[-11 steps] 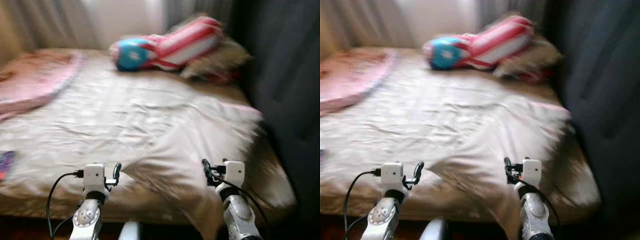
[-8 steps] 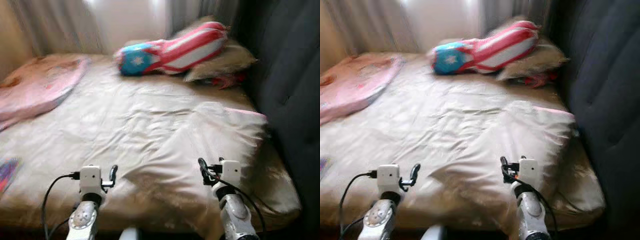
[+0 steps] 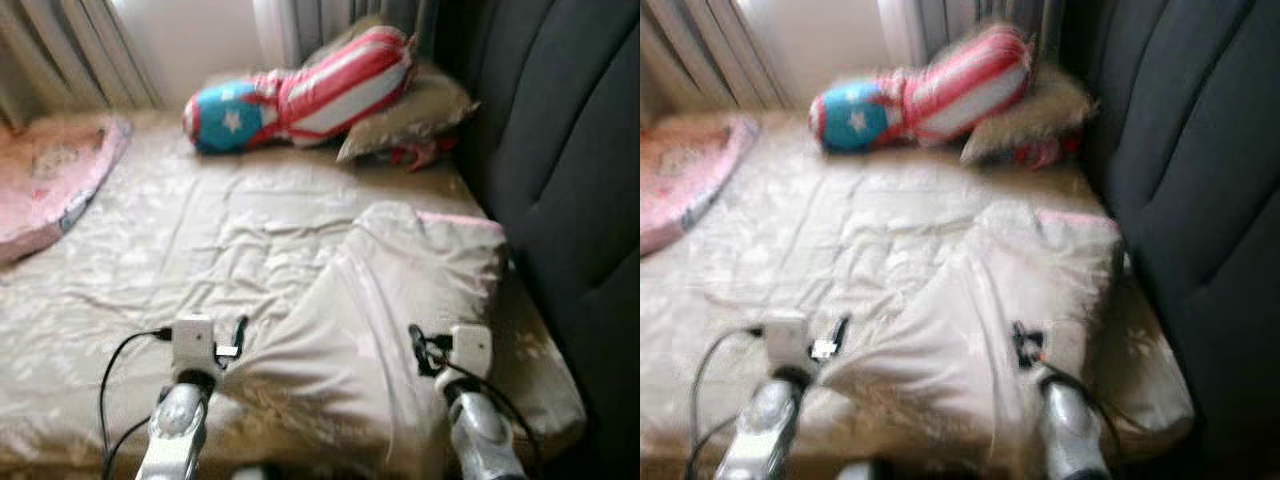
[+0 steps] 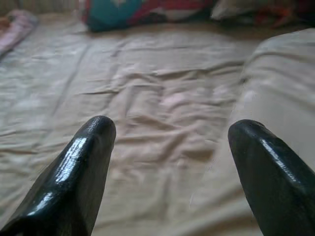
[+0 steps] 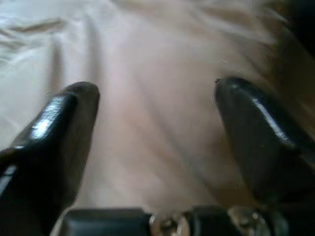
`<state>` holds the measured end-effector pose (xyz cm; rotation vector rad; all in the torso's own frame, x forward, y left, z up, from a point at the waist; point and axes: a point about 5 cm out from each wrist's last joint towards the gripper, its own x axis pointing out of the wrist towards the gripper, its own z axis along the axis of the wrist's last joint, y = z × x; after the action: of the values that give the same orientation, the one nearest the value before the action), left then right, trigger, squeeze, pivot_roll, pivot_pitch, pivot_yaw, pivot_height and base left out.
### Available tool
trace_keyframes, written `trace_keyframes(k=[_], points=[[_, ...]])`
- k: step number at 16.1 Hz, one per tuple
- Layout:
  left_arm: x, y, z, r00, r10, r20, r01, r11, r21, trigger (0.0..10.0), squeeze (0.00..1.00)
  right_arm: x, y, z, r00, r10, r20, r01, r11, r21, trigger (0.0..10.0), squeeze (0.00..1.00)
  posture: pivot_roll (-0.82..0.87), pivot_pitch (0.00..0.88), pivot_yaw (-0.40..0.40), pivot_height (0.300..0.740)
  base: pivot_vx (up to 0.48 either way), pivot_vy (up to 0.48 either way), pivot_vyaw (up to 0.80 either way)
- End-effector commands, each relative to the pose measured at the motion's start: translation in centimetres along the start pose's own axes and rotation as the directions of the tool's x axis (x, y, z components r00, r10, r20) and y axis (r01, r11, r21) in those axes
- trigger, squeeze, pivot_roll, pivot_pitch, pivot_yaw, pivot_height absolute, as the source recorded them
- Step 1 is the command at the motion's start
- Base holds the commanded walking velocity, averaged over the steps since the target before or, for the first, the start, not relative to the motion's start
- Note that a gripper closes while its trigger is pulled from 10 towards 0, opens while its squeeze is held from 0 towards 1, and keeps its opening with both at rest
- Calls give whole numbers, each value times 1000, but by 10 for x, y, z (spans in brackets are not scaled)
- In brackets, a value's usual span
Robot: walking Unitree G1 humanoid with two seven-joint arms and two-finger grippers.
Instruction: Clean up the room
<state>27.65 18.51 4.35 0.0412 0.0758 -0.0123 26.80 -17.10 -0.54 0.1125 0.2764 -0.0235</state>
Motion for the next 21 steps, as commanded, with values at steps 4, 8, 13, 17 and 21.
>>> trace_keyframes(k=[4,8,13,17,21], points=[[-6,5,-8,999,7,-38,-7,1000,11,10000,0,-11,-12,-14,995,-74,-62,79,995,68,10000,1000,-71,0,19,630,0,0,0],[-6,6,-8,999,5,-43,-5,1000,16,10000,0,-16,-8,-26,985,35,-167,2,977,213,10000,1000,-75,0,22,630,0,0,0],[-5,7,-7,999,6,-38,-5,1000,29,10000,0,-12,2,-19,959,233,-161,-154,907,393,10000,1000,-63,0,19,630,0,0,0],[-6,8,-6,999,3,-38,-2,999,34,10000,0,-11,5,-11,944,301,-135,-222,882,416,10000,1000,-62,0,23,630,0,0,0],[-6,6,-6,999,-3,-38,4,999,36,10000,0,-18,9,-26,897,329,-297,-213,907,363,10000,1000,-65,0,25,630,0,0,0]])
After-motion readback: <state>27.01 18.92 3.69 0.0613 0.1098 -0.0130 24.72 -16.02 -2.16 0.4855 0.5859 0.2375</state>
